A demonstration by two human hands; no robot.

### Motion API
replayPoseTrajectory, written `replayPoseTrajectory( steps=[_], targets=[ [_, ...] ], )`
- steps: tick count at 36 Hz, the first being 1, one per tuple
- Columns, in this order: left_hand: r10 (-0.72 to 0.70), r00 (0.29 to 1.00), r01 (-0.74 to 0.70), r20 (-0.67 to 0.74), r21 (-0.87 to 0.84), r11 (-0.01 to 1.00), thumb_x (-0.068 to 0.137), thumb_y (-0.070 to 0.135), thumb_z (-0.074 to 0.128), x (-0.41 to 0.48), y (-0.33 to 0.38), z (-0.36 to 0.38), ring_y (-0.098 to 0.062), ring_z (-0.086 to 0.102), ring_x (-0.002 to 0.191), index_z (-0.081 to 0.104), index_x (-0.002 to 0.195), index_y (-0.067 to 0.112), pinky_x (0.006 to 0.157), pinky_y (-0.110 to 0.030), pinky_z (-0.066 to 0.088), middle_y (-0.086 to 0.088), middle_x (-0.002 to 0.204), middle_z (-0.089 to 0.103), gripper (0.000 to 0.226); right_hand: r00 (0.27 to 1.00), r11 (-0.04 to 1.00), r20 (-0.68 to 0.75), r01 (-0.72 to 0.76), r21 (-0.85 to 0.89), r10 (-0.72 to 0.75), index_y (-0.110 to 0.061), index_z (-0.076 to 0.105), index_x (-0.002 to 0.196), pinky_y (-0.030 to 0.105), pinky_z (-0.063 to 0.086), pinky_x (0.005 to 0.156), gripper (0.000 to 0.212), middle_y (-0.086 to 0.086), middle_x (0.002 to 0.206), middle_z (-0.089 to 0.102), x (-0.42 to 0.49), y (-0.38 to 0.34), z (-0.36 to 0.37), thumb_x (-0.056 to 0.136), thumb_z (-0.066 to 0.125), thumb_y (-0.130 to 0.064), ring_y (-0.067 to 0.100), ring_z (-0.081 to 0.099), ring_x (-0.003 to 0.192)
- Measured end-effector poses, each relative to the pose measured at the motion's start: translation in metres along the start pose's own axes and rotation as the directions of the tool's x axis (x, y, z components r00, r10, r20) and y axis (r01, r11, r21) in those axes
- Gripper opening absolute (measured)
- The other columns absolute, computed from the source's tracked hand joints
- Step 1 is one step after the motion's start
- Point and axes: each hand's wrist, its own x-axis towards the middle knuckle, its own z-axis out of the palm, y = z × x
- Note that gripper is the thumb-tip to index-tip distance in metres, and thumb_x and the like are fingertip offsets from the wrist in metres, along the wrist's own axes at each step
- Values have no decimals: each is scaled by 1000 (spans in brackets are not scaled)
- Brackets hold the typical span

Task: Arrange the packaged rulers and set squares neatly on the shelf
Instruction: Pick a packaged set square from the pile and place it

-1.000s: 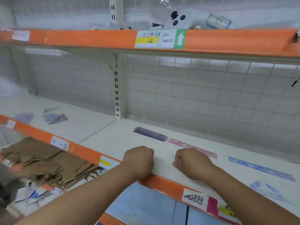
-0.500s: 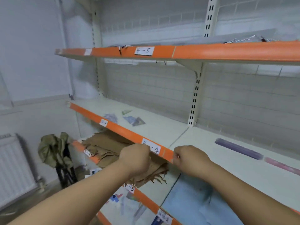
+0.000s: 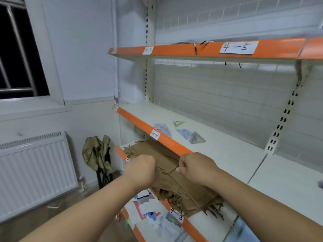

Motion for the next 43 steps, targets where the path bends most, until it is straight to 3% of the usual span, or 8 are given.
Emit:
replayPoseTrajectory(
  steps=[5,14,21,25,28,34,39,43],
  targets=[
    [-46,999,46,0,-5,999,93,22,44,43,-31,3,-21,53,69,50,75,14,55,-27,40,-3,76,55,21,999,1000,36,14,23,-14,-16,60,94,31,44,75,23,2,99,63,62,-7,9,95,51,-37,21,58,93],
    [-60,998,61,-25,8,998,93,22,43,144,-54,2,-20,52,74,56,84,15,60,-26,40,-1,82,54,17,1000,1000,25,-7,29,7,-13,56,89,34,45,70,19,3,94,62,172,16,12,92,50,-31,24,60,93],
    [12,999,-12,-34,4,1000,93,20,42,202,-58,14,-15,37,60,29,63,20,48,-26,25,3,64,34,33,997,996,13,-71,-50,72,-11,64,99,31,43,69,19,5,103,66,225,56,15,92,47,-17,24,62,94],
    [50,999,-49,16,-38,998,93,19,43,228,-55,18,-20,47,73,42,72,16,60,-26,34,-1,74,45,22,990,990,35,-136,-37,138,-15,63,101,31,46,78,21,2,109,65,239,72,14,96,46,-25,23,59,102],
    [80,996,-78,43,-42,996,92,16,44,249,-49,21,-23,54,82,48,76,16,63,-27,37,-4,83,53,15,980,980,40,-193,-43,195,-15,64,103,29,44,77,23,3,110,64,245,81,14,96,45,-24,23,58,103],
    [209,977,-205,42,-81,975,95,24,43,286,-42,30,-23,58,95,56,94,13,68,-26,38,-4,101,61,17,929,927,23,-368,-79,371,-18,52,82,26,37,68,23,2,91,59,255,93,15,96,46,-35,21,52,81],
    [318,946,-314,53,-80,946,97,27,41,313,-42,38,-21,58,99,59,103,13,71,-26,39,-3,107,61,23,853,862,129,-494,-113,505,-18,50,82,25,37,73,19,0,94,54,254,96,14,88,54,-36,22,60,101],
    [376,926,-371,38,-90,924,99,31,41,329,-45,44,-18,57,102,59,106,16,73,-24,38,-1,110,60,25,803,824,190,-556,-104,566,-14,57,106,26,38,74,38,4,112,58,257,99,17,82,61,-42,22,58,101]
  ],
)
